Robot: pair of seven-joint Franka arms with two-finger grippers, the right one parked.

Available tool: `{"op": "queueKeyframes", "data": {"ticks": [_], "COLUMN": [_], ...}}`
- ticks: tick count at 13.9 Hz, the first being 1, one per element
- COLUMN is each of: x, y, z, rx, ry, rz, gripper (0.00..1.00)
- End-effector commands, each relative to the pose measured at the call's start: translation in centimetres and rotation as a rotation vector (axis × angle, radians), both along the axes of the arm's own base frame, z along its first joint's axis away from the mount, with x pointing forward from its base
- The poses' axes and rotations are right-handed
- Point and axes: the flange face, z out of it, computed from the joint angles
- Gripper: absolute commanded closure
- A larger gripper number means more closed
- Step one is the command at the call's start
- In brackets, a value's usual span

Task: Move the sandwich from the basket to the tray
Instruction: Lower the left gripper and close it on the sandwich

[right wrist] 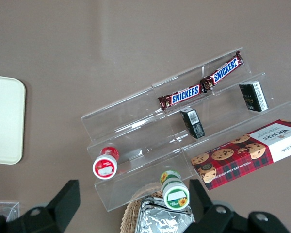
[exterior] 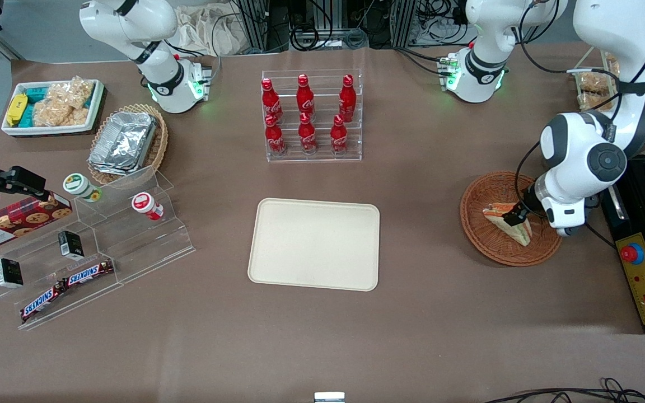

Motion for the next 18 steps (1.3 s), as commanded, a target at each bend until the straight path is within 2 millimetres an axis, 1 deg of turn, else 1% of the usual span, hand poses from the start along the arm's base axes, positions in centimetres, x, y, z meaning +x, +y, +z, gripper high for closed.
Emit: {"op": "queueKeyframes", "data": {"ticks": [1,5,7,8,10,11,12,13,14,15,18], "x": [0.0,0.2,0.4,0.3,0.5,0.5,0.6,0.6,0.7,0.5,-0.3], "y": [0.3,0.2,0.2,0.2,0.4,0.7,0.8,0.8,0.8,0.8,0.7], "z": [-1.3,-3.4,-4.1,-4.5,-4.3,-4.2,-3.7,-2.7,-1.1,1.1,9.2], "rx": [0.015,0.013,0.013,0.013,0.013,0.015,0.016,0.016,0.016,0.016,0.008], "ry": [-0.017,-0.022,-0.032,-0.026,-0.032,-0.032,-0.041,-0.052,-0.061,-0.049,-0.046], "rz": [0.005,0.002,0.0,0.001,0.004,0.009,0.007,0.005,-0.002,-0.008,-0.115], "gripper": [0.0,0.0,0.01,0.11,0.69,0.91,1.0,1.0,1.0,1.0,1.0]}}
